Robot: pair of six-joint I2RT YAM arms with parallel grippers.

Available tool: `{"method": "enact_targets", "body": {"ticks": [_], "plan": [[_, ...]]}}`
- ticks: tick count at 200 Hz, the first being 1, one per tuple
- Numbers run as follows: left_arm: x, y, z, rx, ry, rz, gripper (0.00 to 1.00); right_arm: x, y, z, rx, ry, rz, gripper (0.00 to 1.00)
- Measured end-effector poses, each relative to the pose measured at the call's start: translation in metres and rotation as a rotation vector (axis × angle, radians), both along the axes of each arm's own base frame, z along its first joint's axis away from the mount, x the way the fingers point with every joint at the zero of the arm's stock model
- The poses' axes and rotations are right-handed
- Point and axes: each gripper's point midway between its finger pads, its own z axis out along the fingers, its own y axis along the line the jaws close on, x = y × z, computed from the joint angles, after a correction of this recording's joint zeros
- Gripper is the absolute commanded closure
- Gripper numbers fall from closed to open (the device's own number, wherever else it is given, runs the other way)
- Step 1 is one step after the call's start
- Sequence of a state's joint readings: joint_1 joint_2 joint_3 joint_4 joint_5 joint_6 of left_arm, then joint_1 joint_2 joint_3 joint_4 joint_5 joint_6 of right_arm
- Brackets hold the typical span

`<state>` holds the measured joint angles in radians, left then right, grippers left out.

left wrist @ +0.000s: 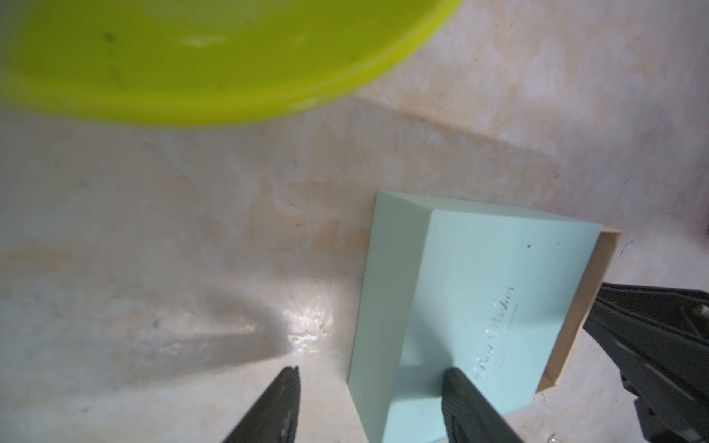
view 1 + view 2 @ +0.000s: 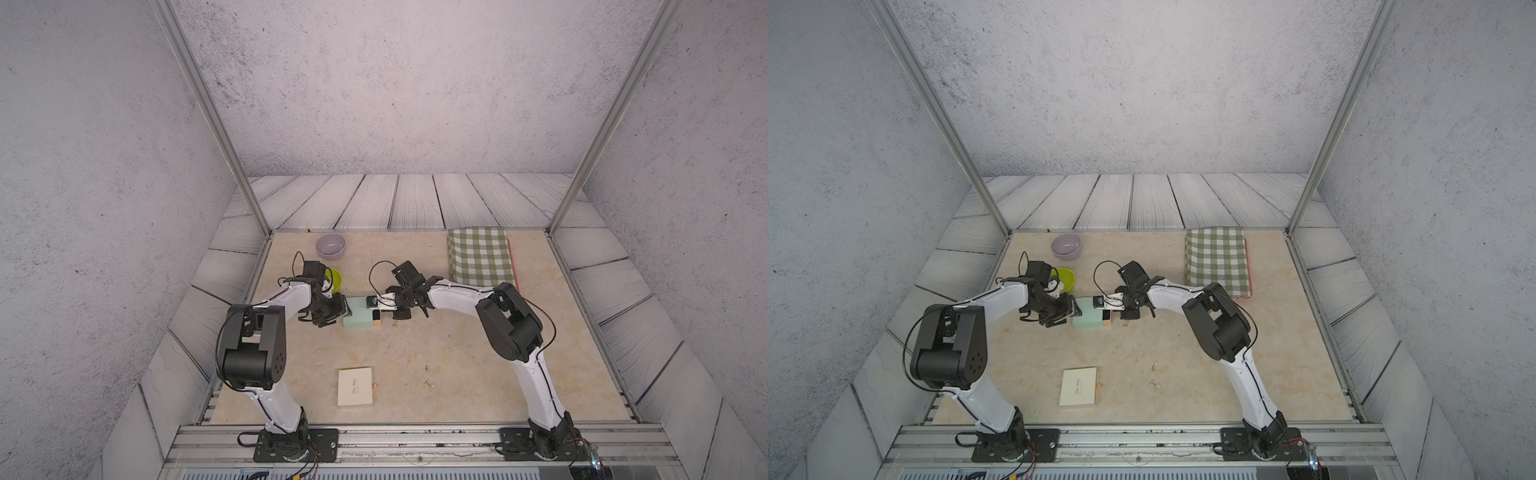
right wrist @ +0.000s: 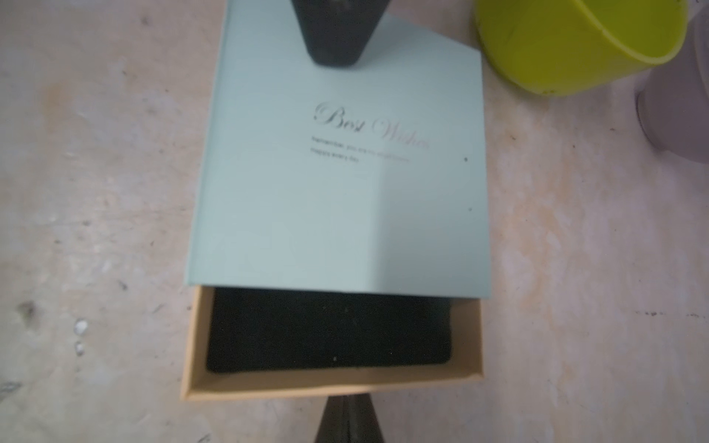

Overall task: Place the earrings into the drawer-style jewelry box
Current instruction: Open the drawer in the jewelry box.

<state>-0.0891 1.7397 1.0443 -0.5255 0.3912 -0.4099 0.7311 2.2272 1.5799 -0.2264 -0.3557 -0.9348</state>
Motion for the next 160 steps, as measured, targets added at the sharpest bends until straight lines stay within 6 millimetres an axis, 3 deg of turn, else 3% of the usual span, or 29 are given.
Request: {"method": "enact_targets", "body": {"ticks": [160], "plan": [[0.001,0.0,0.0,0.0,-0.003,0.002,0.39,0.003,-0.021,0.001,-0.005,-0.009,-0.046,1.0]]}}
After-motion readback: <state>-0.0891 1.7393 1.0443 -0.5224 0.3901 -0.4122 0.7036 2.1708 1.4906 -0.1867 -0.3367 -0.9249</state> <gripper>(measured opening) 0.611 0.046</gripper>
